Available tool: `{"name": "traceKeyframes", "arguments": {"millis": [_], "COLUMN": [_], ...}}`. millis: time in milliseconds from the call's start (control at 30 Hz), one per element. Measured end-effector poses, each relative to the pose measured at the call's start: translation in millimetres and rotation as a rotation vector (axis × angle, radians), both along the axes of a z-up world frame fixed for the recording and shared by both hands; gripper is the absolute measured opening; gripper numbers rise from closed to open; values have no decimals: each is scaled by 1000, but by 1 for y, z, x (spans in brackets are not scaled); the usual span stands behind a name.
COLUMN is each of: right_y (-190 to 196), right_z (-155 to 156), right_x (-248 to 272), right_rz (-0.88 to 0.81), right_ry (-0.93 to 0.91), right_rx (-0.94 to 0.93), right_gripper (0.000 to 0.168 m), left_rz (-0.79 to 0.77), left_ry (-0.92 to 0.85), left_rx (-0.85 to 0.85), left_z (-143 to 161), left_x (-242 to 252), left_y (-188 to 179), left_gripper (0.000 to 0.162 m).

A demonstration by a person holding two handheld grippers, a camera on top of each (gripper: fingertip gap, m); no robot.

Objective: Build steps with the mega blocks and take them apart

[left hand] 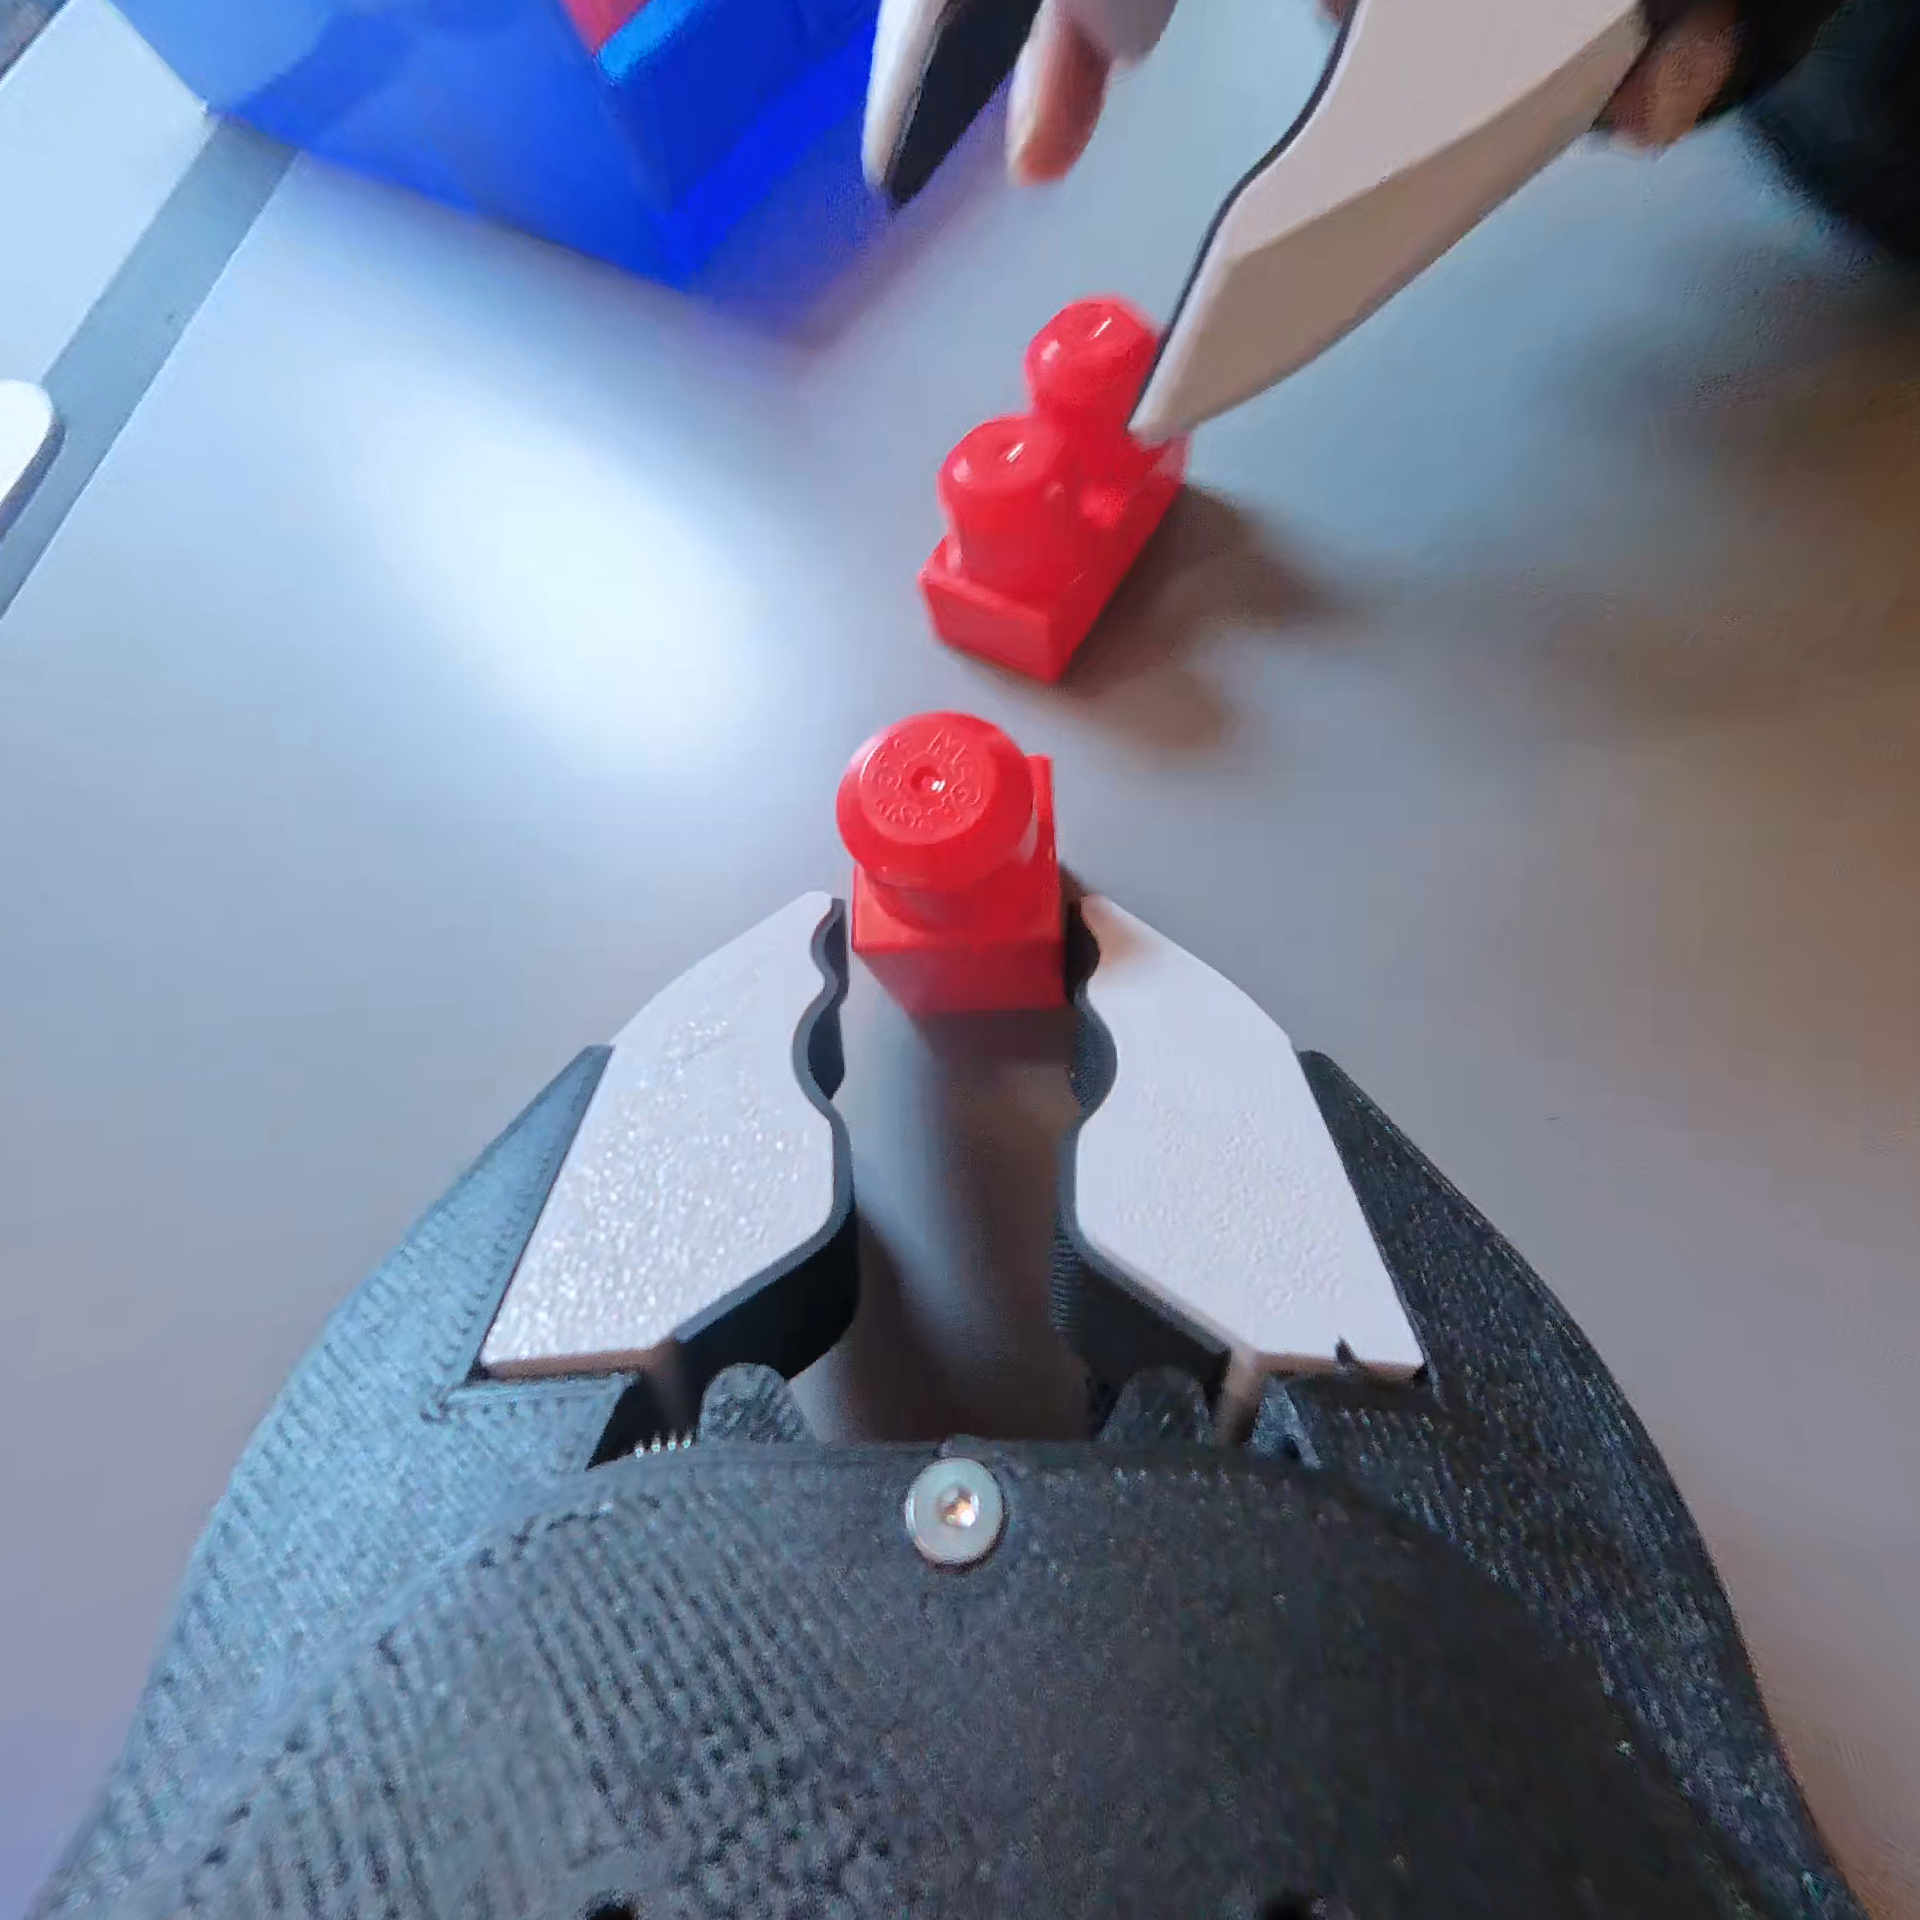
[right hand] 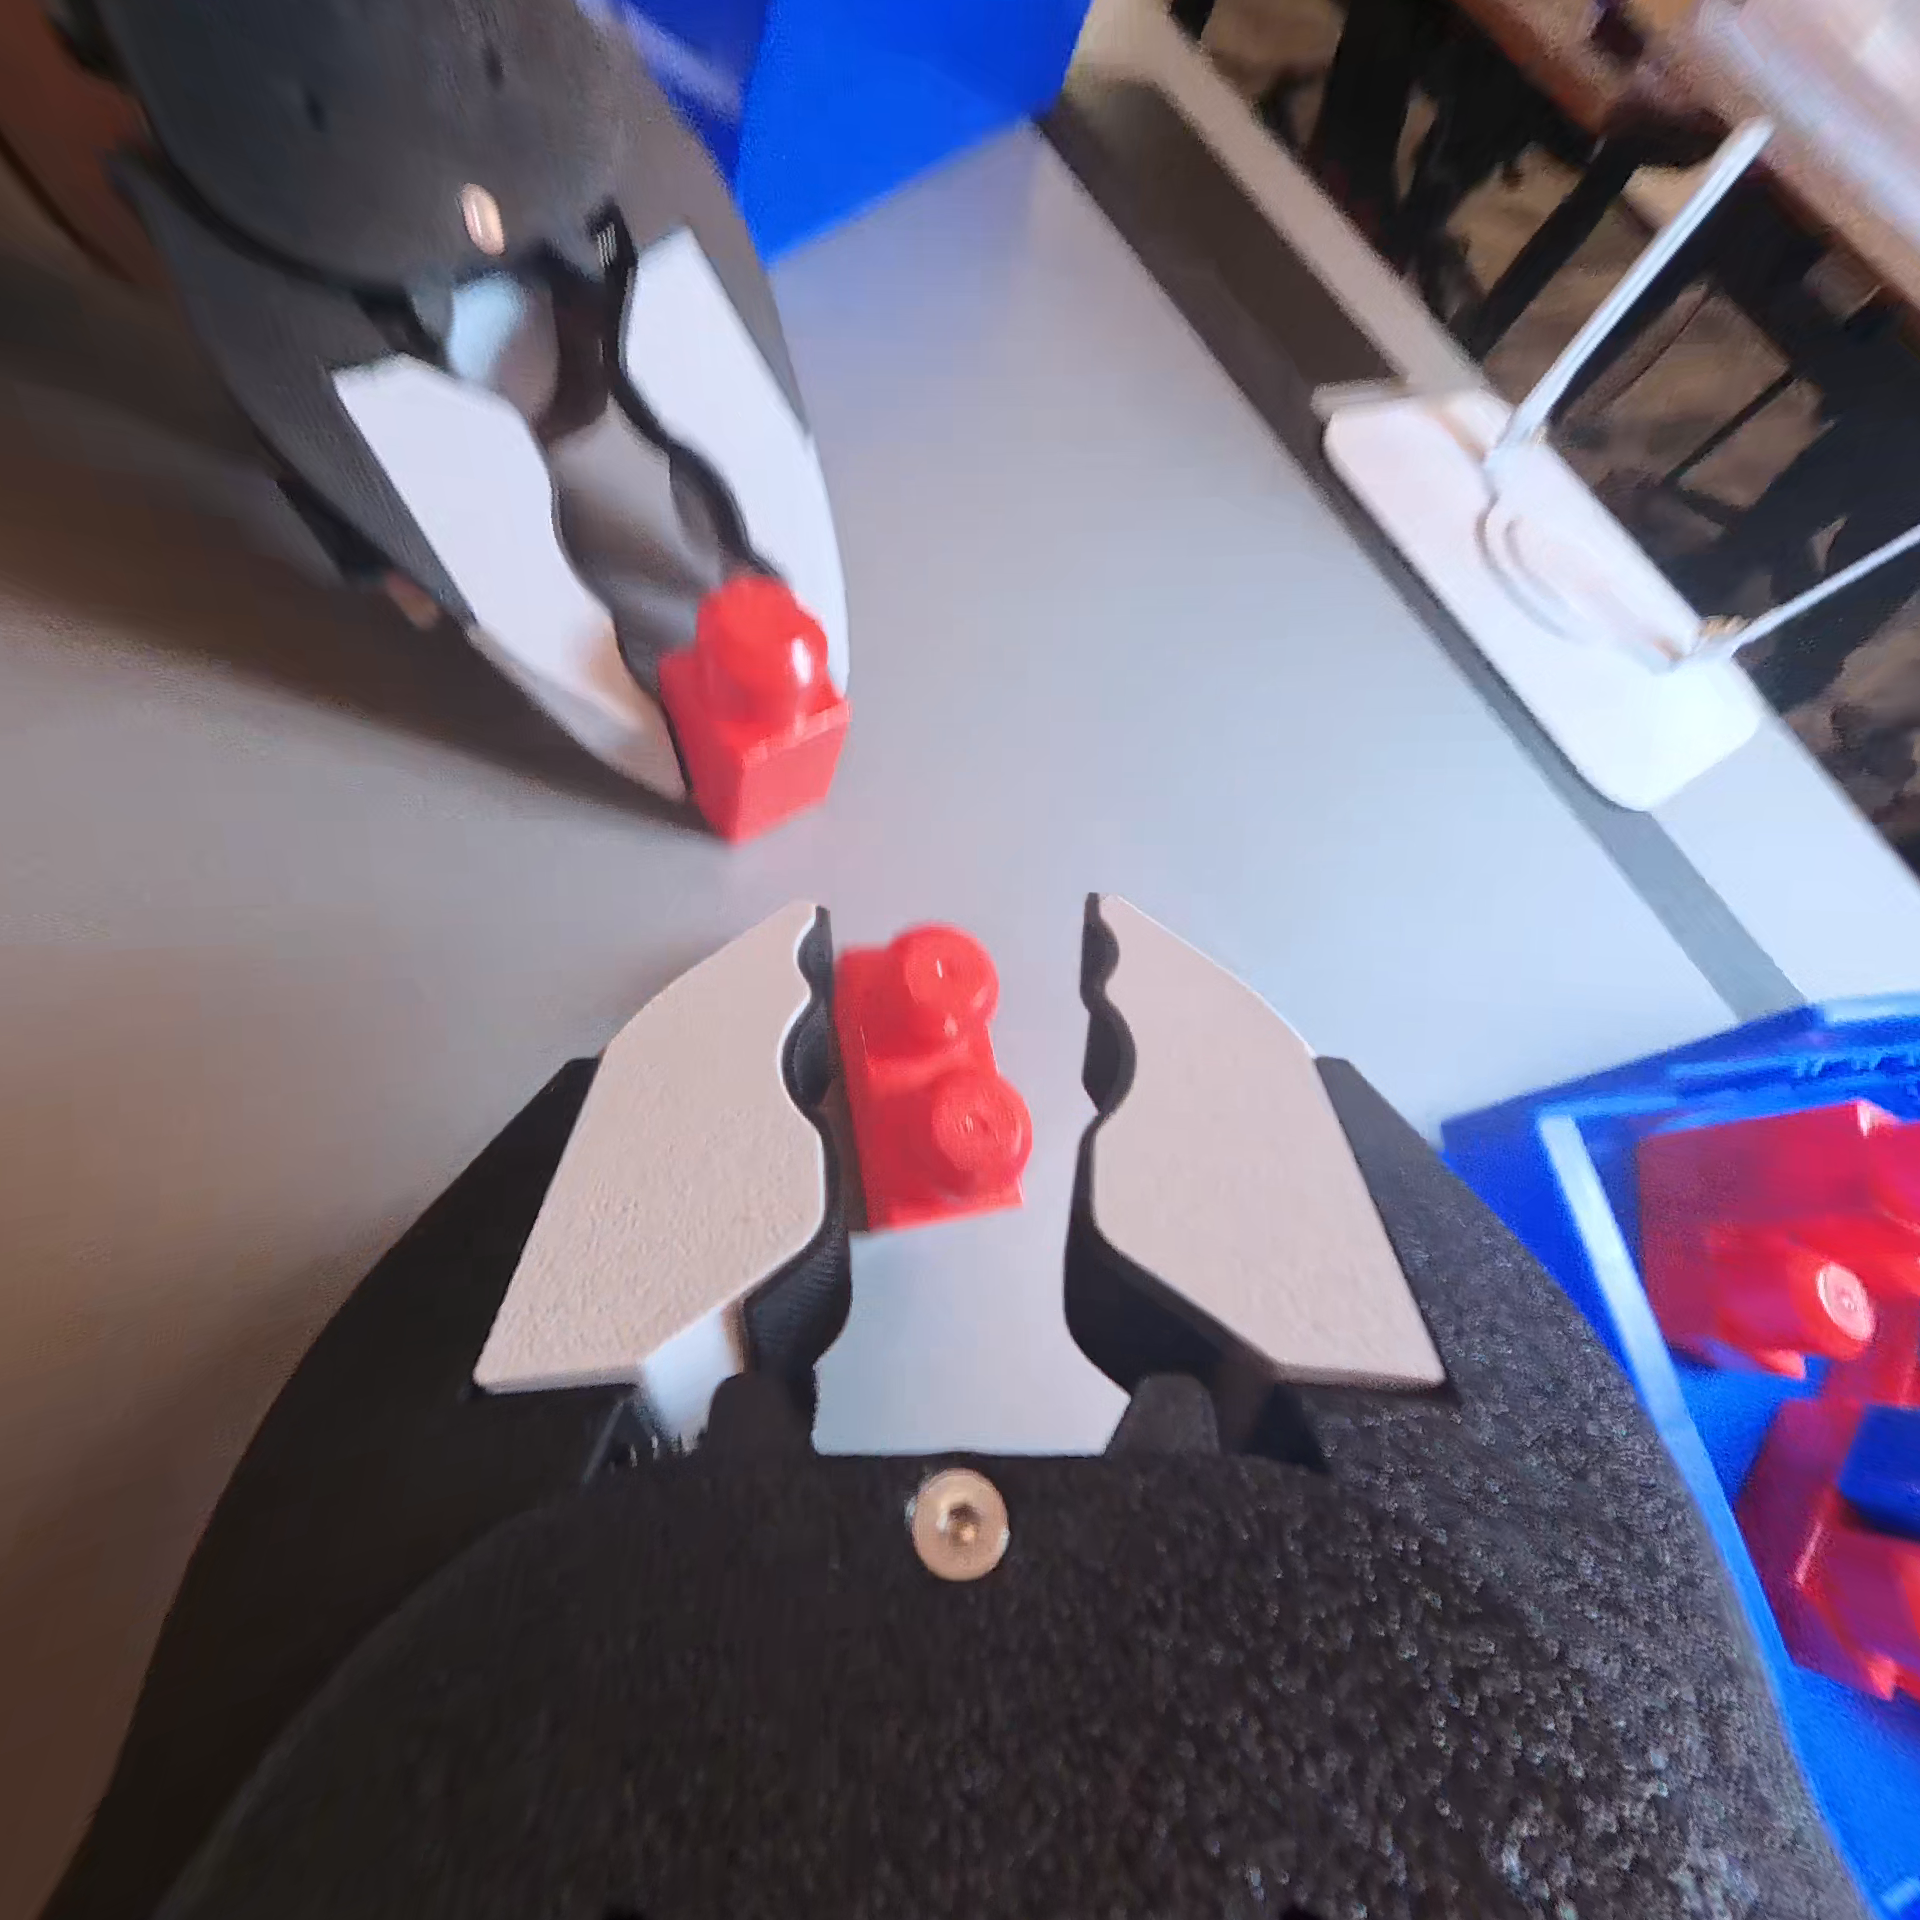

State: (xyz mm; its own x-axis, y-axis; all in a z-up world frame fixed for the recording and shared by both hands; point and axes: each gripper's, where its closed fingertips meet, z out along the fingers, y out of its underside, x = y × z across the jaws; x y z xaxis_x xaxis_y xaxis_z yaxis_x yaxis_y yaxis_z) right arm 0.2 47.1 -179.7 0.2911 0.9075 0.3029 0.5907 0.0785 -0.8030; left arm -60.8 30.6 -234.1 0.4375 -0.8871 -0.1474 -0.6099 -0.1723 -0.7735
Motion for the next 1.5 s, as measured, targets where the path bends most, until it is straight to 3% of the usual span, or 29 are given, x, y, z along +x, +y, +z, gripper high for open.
{"name": "traceKeyframes", "arguments": {"millis": [67,133,167,233,300,400,633,833,933,1300,1500], "right_y": [4,5,5,6,5,3,-45,-79,-81,-85,-93], "right_z": [-21,-41,-48,-59,-59,-36,70,77,72,62,55], "right_x": [12,20,22,24,23,13,-13,-30,-34,-38,-38], "right_rz": [0,0,1,1,16,39,305,431,425,432,476], "right_ry": [-106,-185,-206,-241,-233,-80,638,700,690,629,585], "right_rx": [-53,-94,-103,-123,-137,-153,-316,-372,-367,-387,-438], "right_gripper": [55,59,57,36,36,35,35,35,35,35,35], "left_rz": [34,53,58,67,64,11,-93,-179,-204,-193,-252], "left_ry": [50,-13,-62,-145,-196,-255,-578,-814,-818,-765,-725], "left_rx": [24,28,23,33,70,108,15,-72,-90,-70,-53], "left_z": [-4,7,15,32,47,62,100,136,138,125,123], "left_x": [-10,-13,-14,-16,-18,-11,24,33,33,33,37], "left_y": [10,14,13,12,8,-7,-38,-59,-64,-60,-71], "left_gripper": [54,59,60,60,55,50,50,43,32,46,34]}}
